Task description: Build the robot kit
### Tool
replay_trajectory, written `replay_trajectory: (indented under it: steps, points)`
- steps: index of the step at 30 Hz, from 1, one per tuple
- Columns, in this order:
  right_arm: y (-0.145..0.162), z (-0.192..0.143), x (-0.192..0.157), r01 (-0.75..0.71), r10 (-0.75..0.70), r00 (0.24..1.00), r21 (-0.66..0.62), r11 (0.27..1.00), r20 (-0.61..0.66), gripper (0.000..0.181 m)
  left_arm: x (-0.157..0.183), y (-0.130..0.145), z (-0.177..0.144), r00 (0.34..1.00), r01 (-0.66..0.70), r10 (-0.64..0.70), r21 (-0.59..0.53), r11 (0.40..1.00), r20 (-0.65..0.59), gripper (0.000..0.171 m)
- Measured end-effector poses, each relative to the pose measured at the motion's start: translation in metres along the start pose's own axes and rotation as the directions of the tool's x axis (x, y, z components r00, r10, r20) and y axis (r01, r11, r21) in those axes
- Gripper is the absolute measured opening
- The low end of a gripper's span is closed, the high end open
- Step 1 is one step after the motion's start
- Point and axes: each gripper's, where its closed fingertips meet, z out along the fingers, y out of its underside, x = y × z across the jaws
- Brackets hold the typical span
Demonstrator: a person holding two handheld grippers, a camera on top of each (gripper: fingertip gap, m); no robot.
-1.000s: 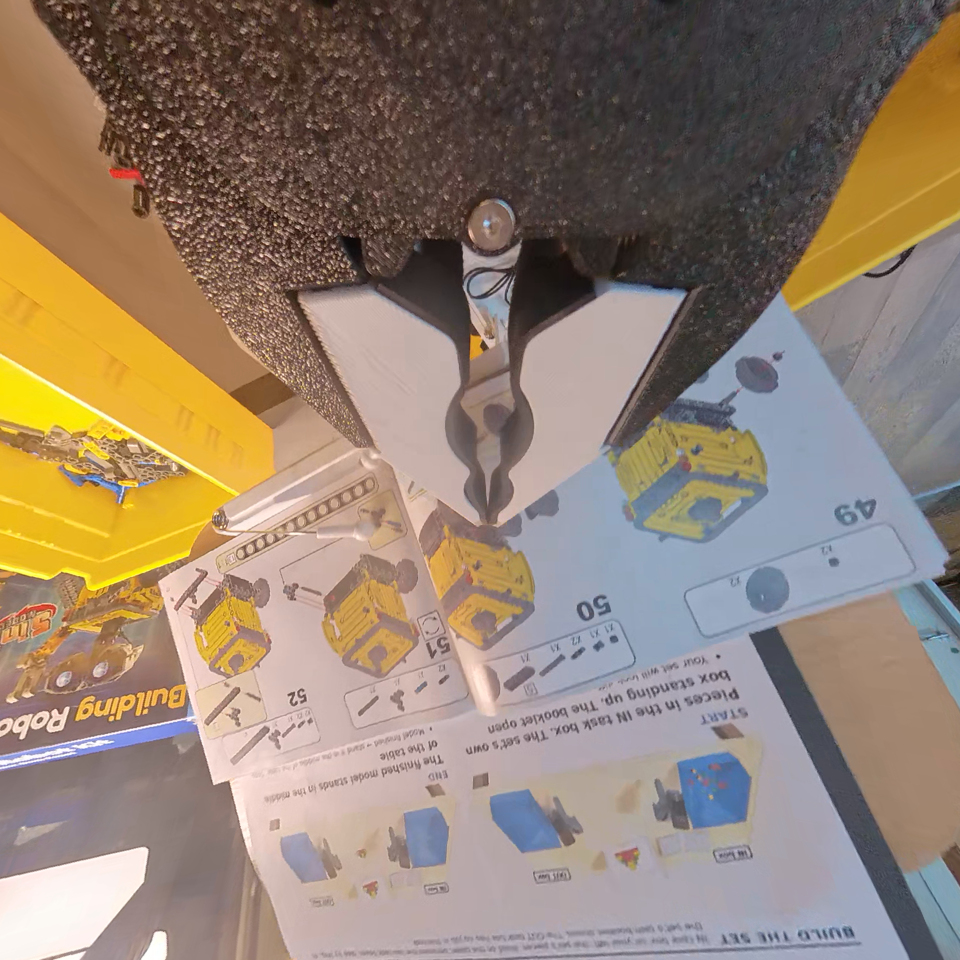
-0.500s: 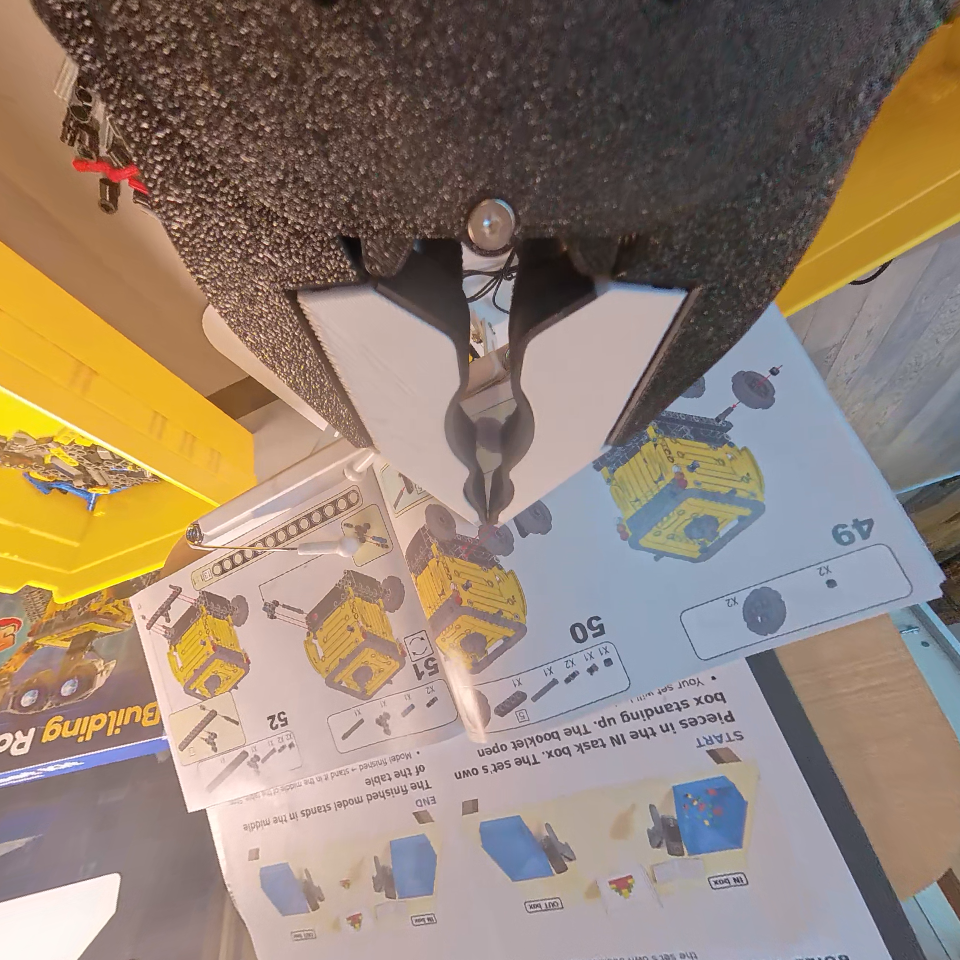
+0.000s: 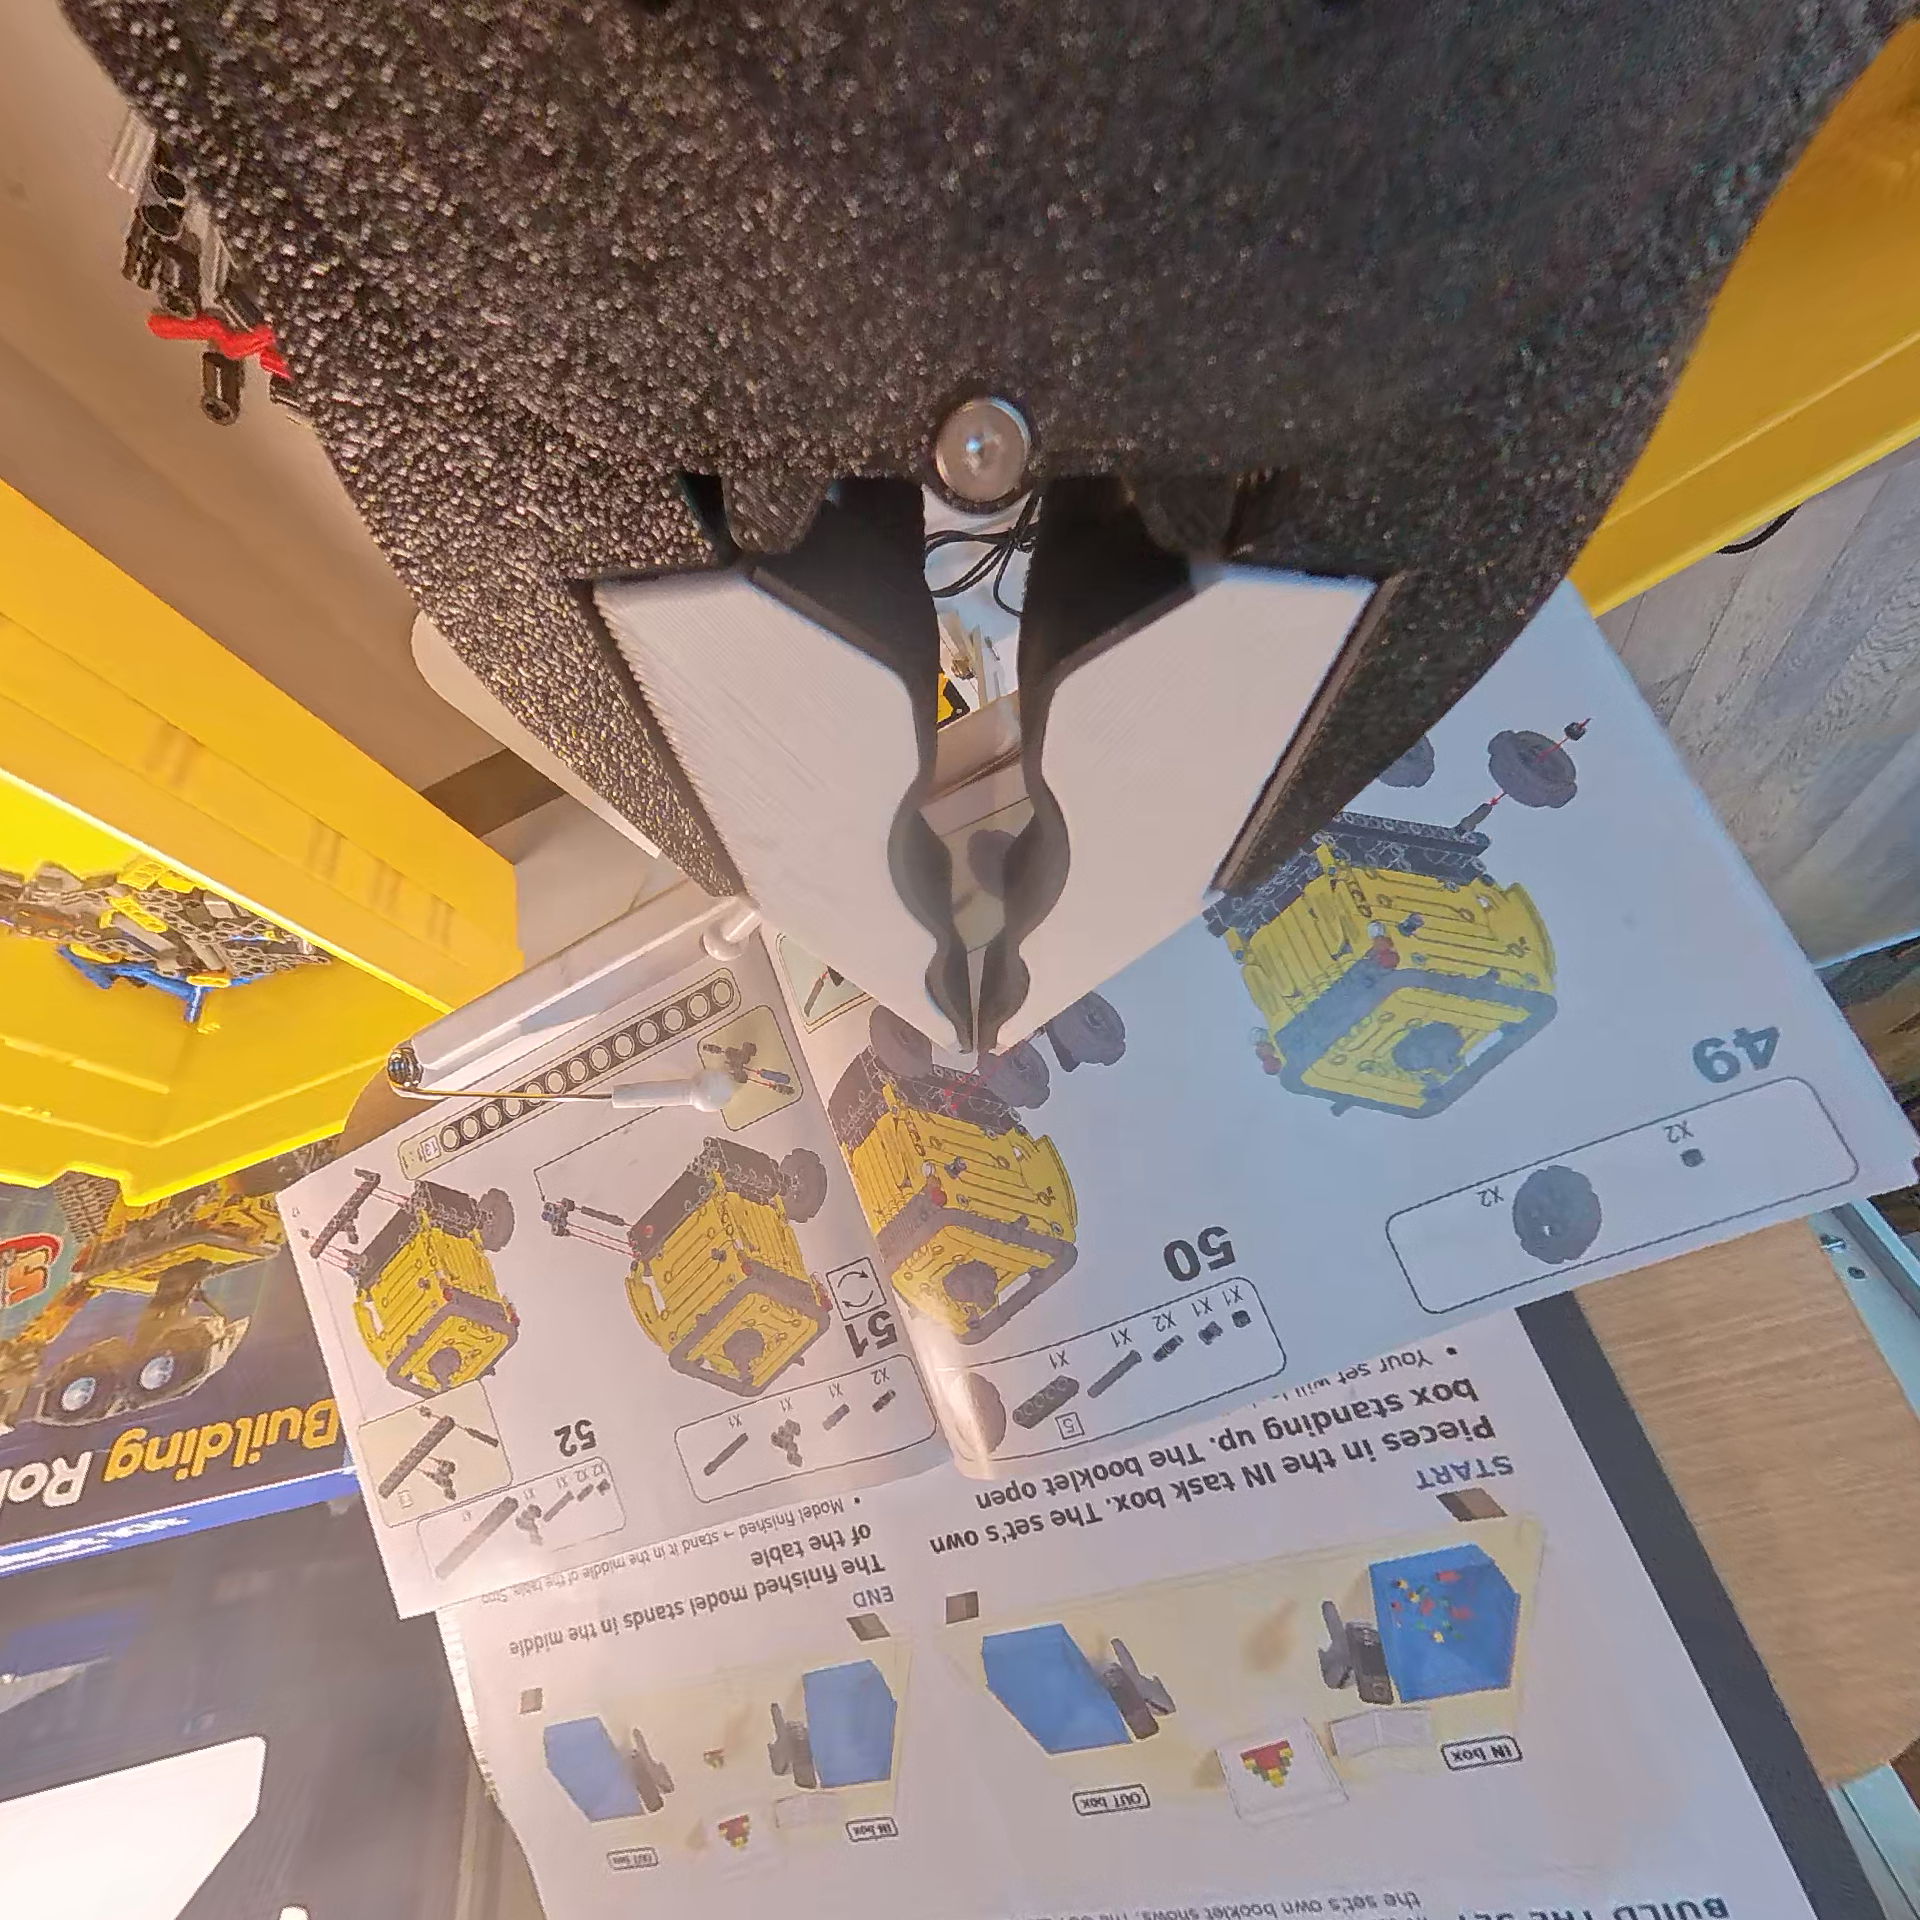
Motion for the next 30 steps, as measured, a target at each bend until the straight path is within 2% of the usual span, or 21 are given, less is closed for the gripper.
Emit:
replay_trajectory:
  steps: [8, 20, 30]
  points:
    - [0.0, 0.0, 0.0, -0.002, 0.002, 1.0, -0.002, 1.0, 0.004, 0.0, -0.016, 0.008, -0.01, 0.998, 0.022, -0.023, 0.016, 1.0, 0.051, 0.0]
    - [0.0, 0.0, 0.0, -0.009, 0.009, 1.0, 0.0, 1.0, 0.003, 0.0, -0.008, -0.001, -0.008, 0.999, 0.037, -0.037, 0.033, 0.999, 0.009, 0.0]
    - [0.001, -0.001, 0.006, -0.024, 0.024, 0.999, 0.0, 1.0, -0.028, 0.004, -0.013, -0.006, -0.021, 0.997, 0.073, -0.073, 0.053, 0.996, -0.007, 0.0]
